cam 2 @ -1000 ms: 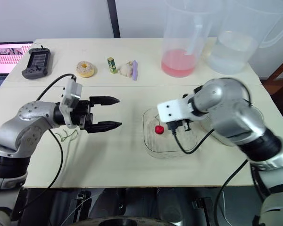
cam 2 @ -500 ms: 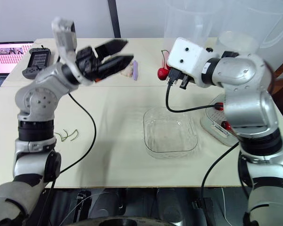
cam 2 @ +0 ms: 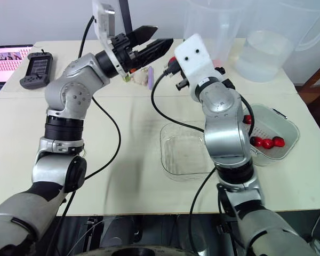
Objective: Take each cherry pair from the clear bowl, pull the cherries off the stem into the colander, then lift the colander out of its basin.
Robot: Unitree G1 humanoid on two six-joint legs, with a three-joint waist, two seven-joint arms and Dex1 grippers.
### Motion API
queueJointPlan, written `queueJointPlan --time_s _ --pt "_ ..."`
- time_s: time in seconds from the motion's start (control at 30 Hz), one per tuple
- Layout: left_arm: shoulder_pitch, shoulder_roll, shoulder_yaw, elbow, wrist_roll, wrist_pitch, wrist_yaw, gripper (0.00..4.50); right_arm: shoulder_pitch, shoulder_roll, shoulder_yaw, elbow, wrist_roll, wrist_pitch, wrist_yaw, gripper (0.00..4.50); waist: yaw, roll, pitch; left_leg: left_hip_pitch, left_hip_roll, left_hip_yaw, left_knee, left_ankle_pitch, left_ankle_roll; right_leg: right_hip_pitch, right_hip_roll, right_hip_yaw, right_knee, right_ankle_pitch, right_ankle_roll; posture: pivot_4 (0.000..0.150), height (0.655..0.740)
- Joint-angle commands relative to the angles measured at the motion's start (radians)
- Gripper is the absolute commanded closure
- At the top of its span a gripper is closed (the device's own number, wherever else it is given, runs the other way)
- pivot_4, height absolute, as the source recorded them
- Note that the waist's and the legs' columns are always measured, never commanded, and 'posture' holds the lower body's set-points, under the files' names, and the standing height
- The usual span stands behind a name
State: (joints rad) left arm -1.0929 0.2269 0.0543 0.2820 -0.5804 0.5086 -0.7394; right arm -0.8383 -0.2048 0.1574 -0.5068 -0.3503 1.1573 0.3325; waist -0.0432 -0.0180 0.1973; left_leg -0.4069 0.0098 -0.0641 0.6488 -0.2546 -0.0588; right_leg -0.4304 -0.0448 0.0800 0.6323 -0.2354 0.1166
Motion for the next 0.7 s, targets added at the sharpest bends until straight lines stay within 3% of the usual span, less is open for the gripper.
queueJointPlan --time_s 0.03,0.67,0.7 --pt "-0.042 0.007 0.013 -0.007 0.011 -0.018 -0.006 0.00 -0.025 0.003 -0.014 -0.034 0.016 -0.037 -0.029 3.00 -0.001 0.000 0.000 0.000 0.000 0.000 -0.001 0.000 0.000 0.000 0.000 0.000 0.000 0.000 0.000 0.150 0.7400" --pt "-0.090 0.016 0.009 0.052 0.043 0.041 -0.035 0.00 -0.022 -0.053 0.075 -0.072 0.098 -0.067 0.003 3.00 -0.002 0.000 0.000 0.000 0.000 -0.001 -0.001 0.000 0.000 0.000 0.000 -0.001 0.000 0.000 0.000 0.150 0.7400" --pt "-0.089 0.015 0.012 0.054 0.047 0.038 -0.028 0.26 -0.024 -0.058 0.080 -0.074 0.098 -0.065 0.004 3.03 -0.002 0.000 0.000 0.000 0.000 -0.001 -0.001 0.000 0.000 0.000 0.000 -0.001 0.000 0.000 0.000 0.150 0.7400"
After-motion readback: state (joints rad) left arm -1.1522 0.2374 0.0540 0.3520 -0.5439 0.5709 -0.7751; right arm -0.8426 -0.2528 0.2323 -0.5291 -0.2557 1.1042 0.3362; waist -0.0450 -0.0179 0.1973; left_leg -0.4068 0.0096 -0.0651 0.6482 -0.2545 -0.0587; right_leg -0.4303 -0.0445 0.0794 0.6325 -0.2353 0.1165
